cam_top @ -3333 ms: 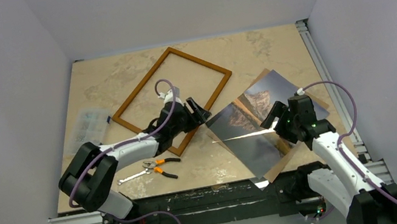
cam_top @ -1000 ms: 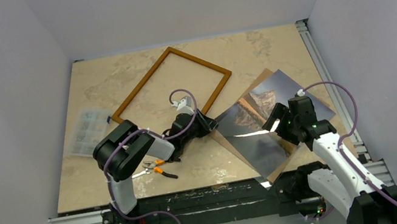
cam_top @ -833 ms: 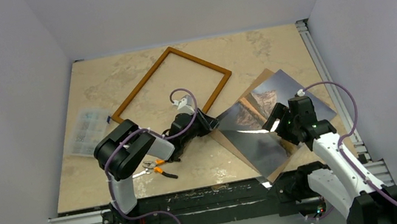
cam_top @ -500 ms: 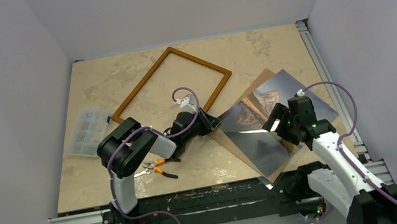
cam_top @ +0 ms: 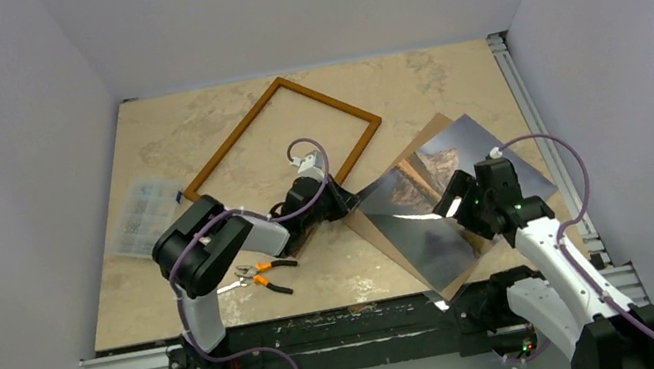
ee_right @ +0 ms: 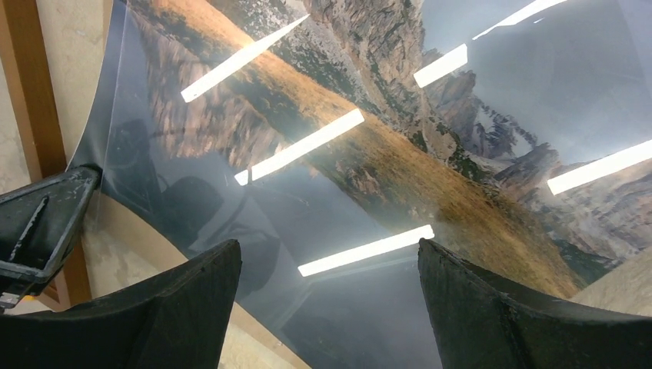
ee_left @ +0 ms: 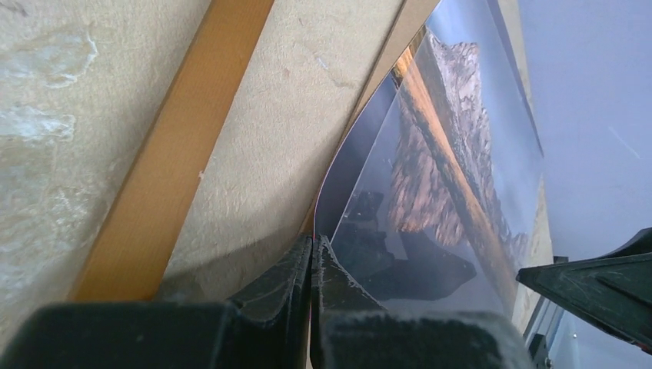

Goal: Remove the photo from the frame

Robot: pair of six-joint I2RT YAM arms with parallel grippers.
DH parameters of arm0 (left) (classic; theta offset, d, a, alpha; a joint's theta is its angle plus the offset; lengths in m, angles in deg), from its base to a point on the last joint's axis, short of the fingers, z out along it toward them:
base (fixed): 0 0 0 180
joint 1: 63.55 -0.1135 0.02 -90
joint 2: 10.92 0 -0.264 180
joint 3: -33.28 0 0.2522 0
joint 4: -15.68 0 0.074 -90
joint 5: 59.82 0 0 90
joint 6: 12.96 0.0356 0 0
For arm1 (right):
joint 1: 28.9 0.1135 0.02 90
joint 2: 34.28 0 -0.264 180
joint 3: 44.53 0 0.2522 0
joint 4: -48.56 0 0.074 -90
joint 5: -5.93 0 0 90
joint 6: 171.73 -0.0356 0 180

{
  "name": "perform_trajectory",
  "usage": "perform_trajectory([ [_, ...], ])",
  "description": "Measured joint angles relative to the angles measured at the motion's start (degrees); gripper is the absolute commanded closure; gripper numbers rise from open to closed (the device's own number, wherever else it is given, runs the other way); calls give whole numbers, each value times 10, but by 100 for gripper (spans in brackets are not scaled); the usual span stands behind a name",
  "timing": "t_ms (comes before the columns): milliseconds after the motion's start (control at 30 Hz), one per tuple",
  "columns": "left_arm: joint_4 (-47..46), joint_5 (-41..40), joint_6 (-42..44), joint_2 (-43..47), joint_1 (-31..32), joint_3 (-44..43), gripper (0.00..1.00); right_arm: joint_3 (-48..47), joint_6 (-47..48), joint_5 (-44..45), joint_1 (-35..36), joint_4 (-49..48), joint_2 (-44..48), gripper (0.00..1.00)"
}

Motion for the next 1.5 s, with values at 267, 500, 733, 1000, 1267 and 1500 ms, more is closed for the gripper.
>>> perform_trajectory([
  [267,132,-11,56,94,-1,-26,100,-30,2,26,50,17,1,13],
  [500,247,-30,104,144,0,-87,100,-43,0,38,86,17,-12,12],
  [733,338,-67,154,171,1,-139,100,-64,-20,46,86,19,-9,10],
  [1000,406,-83,195,179,1,-190,100,-104,-34,74,87,43,-3,11],
  [1267,503,-108,241,196,1,-259,100,-109,-36,75,87,48,-4,12],
  [1500,609,-115,258,212,-8,-324,100,-109,-36,74,90,49,-13,12],
])
